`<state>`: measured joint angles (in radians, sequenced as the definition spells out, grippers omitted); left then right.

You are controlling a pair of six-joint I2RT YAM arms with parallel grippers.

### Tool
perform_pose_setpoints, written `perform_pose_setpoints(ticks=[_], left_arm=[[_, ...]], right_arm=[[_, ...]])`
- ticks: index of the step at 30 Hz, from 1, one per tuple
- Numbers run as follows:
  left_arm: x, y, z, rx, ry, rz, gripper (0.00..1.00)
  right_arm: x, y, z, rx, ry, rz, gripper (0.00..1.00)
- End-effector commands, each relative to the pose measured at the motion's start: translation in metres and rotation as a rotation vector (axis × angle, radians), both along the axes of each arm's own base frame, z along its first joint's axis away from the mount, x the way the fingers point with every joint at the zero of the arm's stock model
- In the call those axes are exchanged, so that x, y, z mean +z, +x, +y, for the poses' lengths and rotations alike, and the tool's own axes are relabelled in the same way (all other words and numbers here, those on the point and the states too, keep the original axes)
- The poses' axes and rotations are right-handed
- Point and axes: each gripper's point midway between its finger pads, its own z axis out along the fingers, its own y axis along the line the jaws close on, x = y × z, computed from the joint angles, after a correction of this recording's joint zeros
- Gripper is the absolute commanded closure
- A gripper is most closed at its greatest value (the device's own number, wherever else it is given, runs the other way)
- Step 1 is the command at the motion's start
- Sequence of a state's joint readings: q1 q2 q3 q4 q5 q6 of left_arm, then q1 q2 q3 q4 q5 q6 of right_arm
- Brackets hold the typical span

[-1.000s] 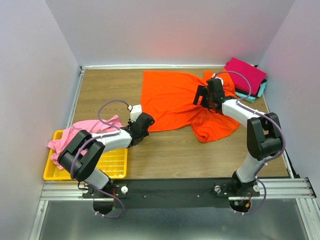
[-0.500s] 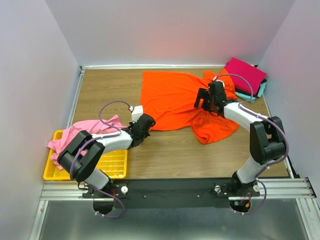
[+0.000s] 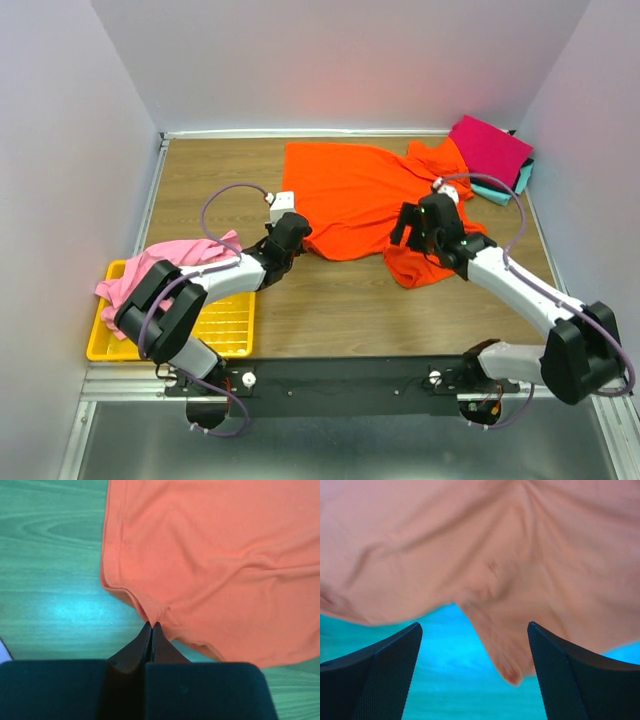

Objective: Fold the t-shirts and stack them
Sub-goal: Fold the tshirt

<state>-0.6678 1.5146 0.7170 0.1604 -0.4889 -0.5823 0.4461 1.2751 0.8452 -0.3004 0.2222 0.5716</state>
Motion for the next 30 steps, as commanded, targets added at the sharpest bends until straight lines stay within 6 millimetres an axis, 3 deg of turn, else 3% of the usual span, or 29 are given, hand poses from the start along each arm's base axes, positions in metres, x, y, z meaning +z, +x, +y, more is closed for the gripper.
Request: perform_pose_setpoints(ticks=[1,2,6,20,27,30], left_arm=[[0.022,0.012,0.0,-0.011,-0.011,-0.079,1.0],[0.023,0.012,0.0,-0.017,-0.016,-0.084,1.0],[0.02,0.01,0.002,-0.025,-0.022,-0.08,1.0],[0.012,0.014,0.008,-0.028,-0.025,-0.064,1.0],[0.015,0.013,0.013,-0.016,-0.026,-0.07,1.0],[0.017,0.014,0.015,-0.008,-0.027,-0.073,1.0]], right_arm=[[-0.047,-0.057,-0.028,-0.091,-0.056,0.184,0.12],[-0.061,-0.07,-0.03,-0.088,-0.058,0.224,0.16],[-0.074,-0.085,-0.032,-0.109,-0.055,0.267,0.23],[-0.092,-0.088,-0.034,-0.124,-0.117,0.315,0.38],[-0.097,-0.09,-0.034,-0.108,-0.122,0.322,0.64],[-0.098,-0.093,-0.035,-0.103,-0.127,0.325,0.66]])
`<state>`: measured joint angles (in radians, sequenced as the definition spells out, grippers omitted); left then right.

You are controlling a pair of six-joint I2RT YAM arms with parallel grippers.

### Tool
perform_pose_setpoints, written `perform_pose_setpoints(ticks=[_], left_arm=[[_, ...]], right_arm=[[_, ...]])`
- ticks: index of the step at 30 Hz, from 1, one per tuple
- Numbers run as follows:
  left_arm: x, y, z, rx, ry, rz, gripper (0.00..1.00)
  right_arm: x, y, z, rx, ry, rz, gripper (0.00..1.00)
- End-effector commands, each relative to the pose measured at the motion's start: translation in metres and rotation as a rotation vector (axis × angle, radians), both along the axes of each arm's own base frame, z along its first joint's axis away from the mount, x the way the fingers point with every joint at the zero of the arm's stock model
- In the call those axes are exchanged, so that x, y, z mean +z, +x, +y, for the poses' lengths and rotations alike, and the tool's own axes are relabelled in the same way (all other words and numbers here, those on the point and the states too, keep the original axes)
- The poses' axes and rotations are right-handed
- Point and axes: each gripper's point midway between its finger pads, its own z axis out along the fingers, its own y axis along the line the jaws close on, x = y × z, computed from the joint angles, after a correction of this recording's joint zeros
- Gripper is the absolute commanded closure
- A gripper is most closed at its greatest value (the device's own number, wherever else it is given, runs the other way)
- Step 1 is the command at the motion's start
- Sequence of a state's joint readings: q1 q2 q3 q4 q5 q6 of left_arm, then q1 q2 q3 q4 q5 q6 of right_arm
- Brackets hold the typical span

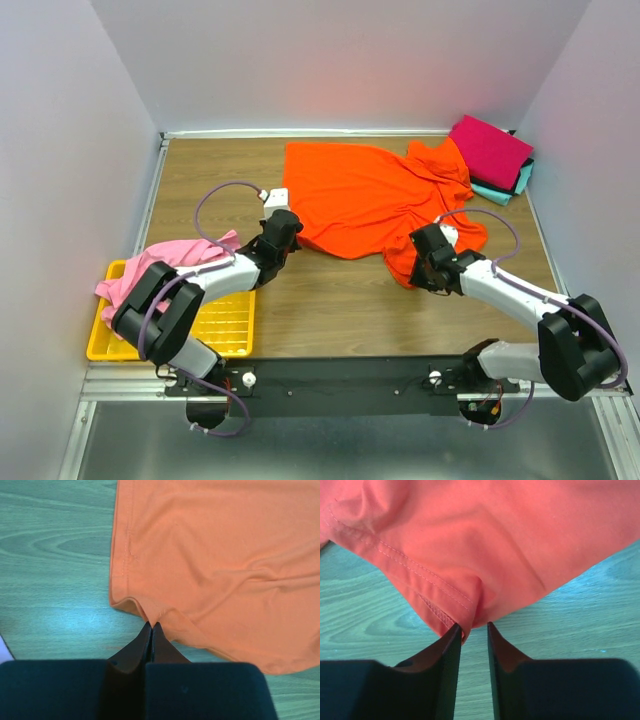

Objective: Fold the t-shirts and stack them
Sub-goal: Fold the tshirt

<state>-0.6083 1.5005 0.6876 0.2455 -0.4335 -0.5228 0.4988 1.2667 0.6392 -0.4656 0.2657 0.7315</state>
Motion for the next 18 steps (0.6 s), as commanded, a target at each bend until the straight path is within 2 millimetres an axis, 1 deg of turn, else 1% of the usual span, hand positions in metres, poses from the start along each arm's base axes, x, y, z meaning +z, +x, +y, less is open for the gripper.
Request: perform_pose_setpoints(ticks=[1,5,8,9,10,11,14,16,17,18], left_arm=[[0.009,0.001,0.005,0.008,-0.01,-0.029,1.0],[0.009,0.0,0.007,0.012,-0.014,-0.031,1.0],[0.009,0.0,0.009,0.014,-0.017,-0.033,1.0],[0.009,0.0,0.009,0.013,-0.019,-0.033,1.0],[0.009,0.0,0.01,0.014,-0.018,-0.034,1.0],[0.011,-0.001,0.009,0.01,-0.024,-0.037,1.0],[0.013,0.0,0.01,0.012,-0.028,-0.042,1.0],[0.014,-0.001,0.009,0.009,-0.028,-0.045,1.0],[0.016,0.0,0.009,0.009,-0.032,-0.05,1.0],[0.016,-0.001,0.009,0.007,-0.031,-0.05,1.0]], right_arm=[[-0.006,-0.007,-0.006,0.001,-0.031,0.011,0.7],[-0.006,-0.007,-0.005,0.004,-0.02,0.01,0.77],[-0.007,-0.008,-0.004,0.01,-0.018,0.012,0.88],[-0.006,-0.008,-0.003,0.015,-0.013,0.01,0.97],[-0.005,-0.008,-0.002,0.019,-0.013,0.01,0.99],[-0.004,-0.009,-0.002,0.023,-0.008,0.011,0.99],[0.011,-0.011,0.004,0.042,0.03,-0.002,0.99],[0.028,-0.008,0.007,0.051,0.05,-0.032,1.0],[0.031,-0.013,0.004,0.051,0.035,-0.016,1.0],[0.04,-0.01,0.004,0.046,0.028,-0.032,0.99]])
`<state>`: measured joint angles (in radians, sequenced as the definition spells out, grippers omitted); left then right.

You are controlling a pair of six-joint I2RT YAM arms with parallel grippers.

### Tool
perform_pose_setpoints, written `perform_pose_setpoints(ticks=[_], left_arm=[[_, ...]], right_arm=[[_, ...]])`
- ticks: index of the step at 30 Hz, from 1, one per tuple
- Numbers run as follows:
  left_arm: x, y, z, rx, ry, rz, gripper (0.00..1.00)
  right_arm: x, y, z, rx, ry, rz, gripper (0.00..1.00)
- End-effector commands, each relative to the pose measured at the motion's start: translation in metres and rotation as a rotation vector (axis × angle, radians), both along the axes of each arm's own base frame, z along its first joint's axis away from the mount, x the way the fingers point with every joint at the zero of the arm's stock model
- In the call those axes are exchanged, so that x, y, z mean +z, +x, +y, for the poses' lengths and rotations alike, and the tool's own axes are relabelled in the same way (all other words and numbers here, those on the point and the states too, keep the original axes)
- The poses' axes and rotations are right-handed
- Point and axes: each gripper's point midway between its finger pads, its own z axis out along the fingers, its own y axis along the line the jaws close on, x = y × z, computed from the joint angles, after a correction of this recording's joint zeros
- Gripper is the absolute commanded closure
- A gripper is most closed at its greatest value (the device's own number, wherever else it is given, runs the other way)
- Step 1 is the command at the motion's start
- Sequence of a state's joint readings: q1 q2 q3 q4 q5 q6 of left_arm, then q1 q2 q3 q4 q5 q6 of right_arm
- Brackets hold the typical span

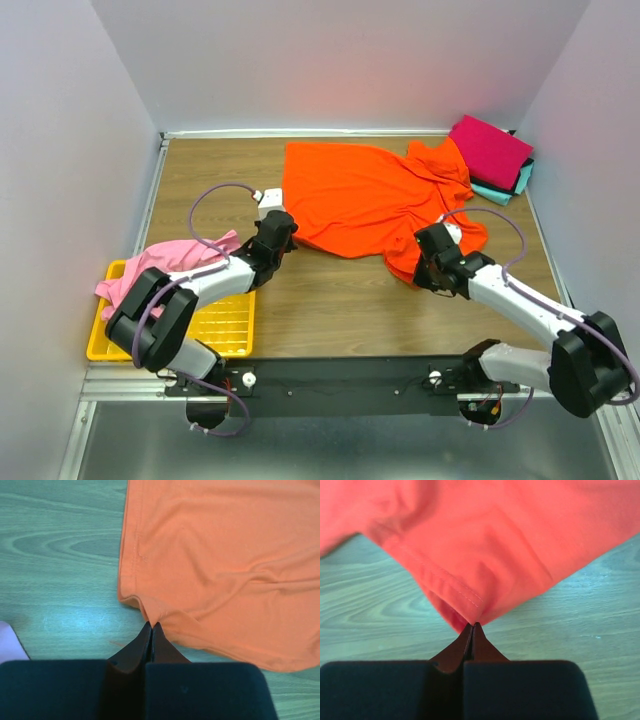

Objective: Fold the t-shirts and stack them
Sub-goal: Fold the tshirt

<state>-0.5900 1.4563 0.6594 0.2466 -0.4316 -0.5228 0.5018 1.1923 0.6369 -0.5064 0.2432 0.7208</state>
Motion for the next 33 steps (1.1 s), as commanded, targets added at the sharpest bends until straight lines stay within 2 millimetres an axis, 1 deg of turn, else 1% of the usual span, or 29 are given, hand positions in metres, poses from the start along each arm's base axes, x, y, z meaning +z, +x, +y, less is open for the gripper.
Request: perform_pose_setpoints(ticks=[1,3,6,9,10,12,13,14,15,16,17,19,20,21,26,30,32,33], left_arm=[[0.013,0.001,-0.001,-0.009,-0.025,-0.041,1.0],[0.016,0.001,0.001,-0.005,-0.03,-0.048,1.0],[0.021,-0.002,0.004,0.004,-0.035,-0.059,1.0],[0.031,-0.004,0.009,0.024,-0.047,-0.082,1.0],[0.032,-0.006,0.012,0.031,-0.049,-0.084,1.0],[0.04,-0.007,0.015,0.039,-0.062,-0.105,1.0],[0.041,-0.009,0.016,0.041,-0.063,-0.106,1.0],[0.046,-0.009,0.017,0.043,-0.072,-0.118,1.0],[0.047,-0.01,0.019,0.048,-0.072,-0.119,1.0],[0.047,-0.012,0.019,0.048,-0.075,-0.118,1.0],[0.049,-0.012,0.021,0.055,-0.076,-0.124,1.0],[0.057,-0.016,0.024,0.059,-0.093,-0.14,1.0],[0.056,-0.017,0.024,0.058,-0.094,-0.138,1.0],[0.06,-0.019,0.025,0.062,-0.105,-0.148,1.0],[0.078,-0.028,0.031,0.067,-0.141,-0.182,1.0],[0.086,-0.037,0.035,0.07,-0.174,-0.197,1.0],[0.087,-0.043,0.037,0.069,-0.184,-0.198,1.0],[0.091,-0.047,0.04,0.072,-0.199,-0.205,1.0]], right_arm=[[0.03,-0.01,-0.002,0.017,-0.014,0.005,0.99],[0.035,-0.014,-0.003,0.023,-0.025,0.011,0.99],[0.045,-0.02,0.003,0.045,-0.008,0.021,0.99],[0.055,-0.029,-0.002,0.041,-0.049,0.044,0.99],[0.059,-0.03,-0.002,0.045,-0.054,0.043,0.99],[0.072,-0.034,-0.004,0.048,-0.051,0.039,0.99],[0.074,-0.04,-0.007,0.052,-0.061,0.055,0.99],[0.078,-0.041,-0.009,0.048,-0.06,0.051,1.0],[0.087,-0.041,-0.01,0.042,-0.06,0.038,0.99],[0.092,-0.042,-0.015,0.029,-0.071,0.024,0.99],[0.094,-0.047,-0.021,0.022,-0.09,0.038,1.0],[0.102,-0.053,-0.03,0.0,-0.11,0.032,1.0],[0.104,-0.055,-0.033,-0.006,-0.113,0.029,0.99],[0.108,-0.056,-0.034,-0.009,-0.112,0.022,0.99],[0.122,-0.067,-0.047,-0.039,-0.111,-0.007,1.0],[0.13,-0.074,-0.052,-0.047,-0.103,-0.026,0.99],[0.132,-0.077,-0.055,-0.051,-0.103,-0.032,0.99],[0.133,-0.079,-0.056,-0.052,-0.1,-0.037,1.0]])
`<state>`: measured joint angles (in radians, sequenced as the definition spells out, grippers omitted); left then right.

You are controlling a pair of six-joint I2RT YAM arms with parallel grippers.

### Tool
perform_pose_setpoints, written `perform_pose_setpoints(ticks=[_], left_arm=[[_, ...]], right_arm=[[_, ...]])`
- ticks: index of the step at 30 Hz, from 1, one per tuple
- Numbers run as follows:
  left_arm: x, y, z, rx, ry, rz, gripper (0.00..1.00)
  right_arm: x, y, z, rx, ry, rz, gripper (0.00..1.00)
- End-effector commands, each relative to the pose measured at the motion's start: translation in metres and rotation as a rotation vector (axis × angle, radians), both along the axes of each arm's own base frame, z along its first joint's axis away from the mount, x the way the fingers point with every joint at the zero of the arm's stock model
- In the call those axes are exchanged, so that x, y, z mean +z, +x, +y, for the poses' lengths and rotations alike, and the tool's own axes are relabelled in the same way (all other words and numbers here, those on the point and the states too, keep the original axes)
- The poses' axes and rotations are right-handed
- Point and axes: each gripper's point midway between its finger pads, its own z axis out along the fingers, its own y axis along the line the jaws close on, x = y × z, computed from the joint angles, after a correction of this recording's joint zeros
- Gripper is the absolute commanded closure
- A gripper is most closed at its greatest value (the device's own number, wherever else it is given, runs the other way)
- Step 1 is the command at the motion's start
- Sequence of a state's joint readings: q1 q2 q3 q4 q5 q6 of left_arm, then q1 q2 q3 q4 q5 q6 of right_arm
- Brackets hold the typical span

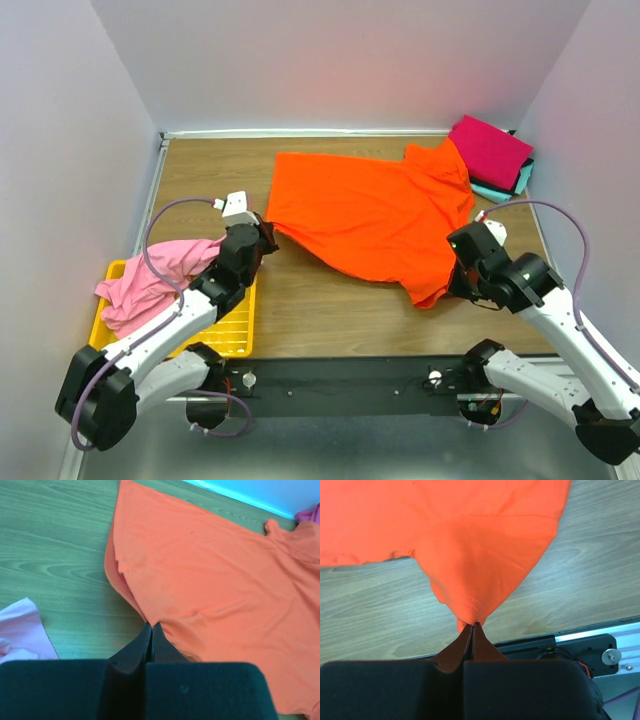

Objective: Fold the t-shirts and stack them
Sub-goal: Fold the tshirt

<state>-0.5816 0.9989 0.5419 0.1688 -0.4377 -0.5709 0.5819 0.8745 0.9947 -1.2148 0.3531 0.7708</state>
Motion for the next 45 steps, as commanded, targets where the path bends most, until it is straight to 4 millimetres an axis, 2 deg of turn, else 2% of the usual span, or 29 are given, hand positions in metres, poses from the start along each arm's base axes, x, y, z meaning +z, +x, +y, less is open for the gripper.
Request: perform_pose_setpoints(ticks=[1,5,11,12,13,14,15,16,19,23,25,28,37,45], left_arm=[[-0.004,-0.013,0.013,0.036,-0.022,0.015,1.0],[0.0,-0.026,0.014,0.005,-0.053,0.013,1.0],[-0.003,-0.038,0.026,0.038,-0.078,0.011,1.0],[0.003,-0.039,0.026,0.034,-0.092,-0.009,1.0],[0.003,-0.04,0.024,0.019,-0.091,-0.012,1.0],[0.011,-0.039,0.021,0.002,-0.107,-0.045,1.0],[0.007,-0.04,0.018,-0.016,-0.107,-0.049,1.0],[0.011,-0.04,0.014,-0.038,-0.119,-0.066,1.0],[0.016,-0.035,0.012,-0.041,-0.131,-0.094,1.0],[0.014,-0.025,0.013,-0.017,-0.12,-0.096,1.0],[0.01,-0.021,0.015,-0.012,-0.118,-0.092,1.0],[0.004,-0.016,0.017,-0.005,-0.114,-0.082,1.0],[-0.005,-0.009,0.034,0.052,-0.098,-0.075,1.0],[-0.027,0.004,0.035,0.049,-0.055,-0.023,1.0]], right_arm=[[0.01,-0.011,-0.016,-0.039,-0.03,-0.013,1.0],[0.018,-0.015,-0.019,-0.039,-0.02,-0.038,0.99],[0.033,-0.014,-0.021,-0.04,0.013,-0.104,0.99],[0.036,-0.013,-0.02,-0.039,0.02,-0.118,0.99],[0.039,-0.006,-0.014,-0.027,0.045,-0.15,0.99],[0.044,-0.003,-0.011,-0.018,0.067,-0.184,0.99],[0.048,0.002,-0.008,-0.013,0.086,-0.212,0.99],[0.052,0.012,-0.002,-0.008,0.11,-0.264,0.99],[0.057,0.028,0.002,-0.023,0.115,-0.322,0.99],[0.065,0.059,0.003,-0.079,0.077,-0.409,1.0],[0.065,0.07,-0.001,-0.113,0.029,-0.418,0.99],[0.077,0.088,-0.008,-0.167,-0.034,-0.466,0.99],[0.096,0.129,-0.006,-0.212,-0.16,-0.528,0.99],[0.095,0.163,0.0,-0.215,-0.239,-0.521,0.99]])
